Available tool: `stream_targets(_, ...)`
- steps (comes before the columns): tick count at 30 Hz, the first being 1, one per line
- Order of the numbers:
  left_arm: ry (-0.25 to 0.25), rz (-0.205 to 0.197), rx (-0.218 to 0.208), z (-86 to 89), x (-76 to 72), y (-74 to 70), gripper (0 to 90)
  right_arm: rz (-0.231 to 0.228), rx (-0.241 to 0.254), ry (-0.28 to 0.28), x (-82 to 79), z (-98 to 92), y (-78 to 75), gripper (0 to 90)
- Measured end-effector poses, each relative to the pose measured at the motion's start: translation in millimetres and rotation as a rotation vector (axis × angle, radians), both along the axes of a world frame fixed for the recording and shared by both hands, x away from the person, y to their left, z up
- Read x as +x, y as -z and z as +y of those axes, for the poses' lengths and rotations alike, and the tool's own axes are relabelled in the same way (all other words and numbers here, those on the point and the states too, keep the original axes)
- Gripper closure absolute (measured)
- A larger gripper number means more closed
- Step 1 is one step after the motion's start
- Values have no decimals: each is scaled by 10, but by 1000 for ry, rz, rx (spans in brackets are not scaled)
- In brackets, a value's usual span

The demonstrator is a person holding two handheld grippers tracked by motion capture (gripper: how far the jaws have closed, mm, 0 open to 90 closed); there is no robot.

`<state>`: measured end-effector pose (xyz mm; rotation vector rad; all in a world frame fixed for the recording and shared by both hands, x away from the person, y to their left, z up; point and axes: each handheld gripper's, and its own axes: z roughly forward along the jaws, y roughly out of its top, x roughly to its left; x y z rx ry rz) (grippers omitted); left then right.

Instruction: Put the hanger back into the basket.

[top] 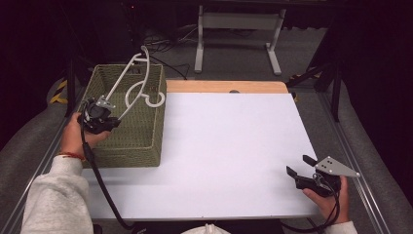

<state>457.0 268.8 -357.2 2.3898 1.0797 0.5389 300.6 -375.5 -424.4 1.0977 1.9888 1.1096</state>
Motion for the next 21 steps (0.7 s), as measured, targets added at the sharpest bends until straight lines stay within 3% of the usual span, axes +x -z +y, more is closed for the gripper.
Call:
stream_targets(5, -3, 25, 12, 70, -5, 21, 828, 6, -2, 1, 7, 3, 8, 254)
stream_targets(8, -13, 18, 26, 113, -11, 34, 827, 7, -7, -6, 6, 14, 9, 253)
stream_targets(12, 1, 79, 50, 165, 5, 71, 826, 13, -10, -9, 16, 19, 20, 252)
stream_targets(21, 16, 133, 66, 184, 43, 89, 822, 31, -20, -15, 26, 29, 36, 249)
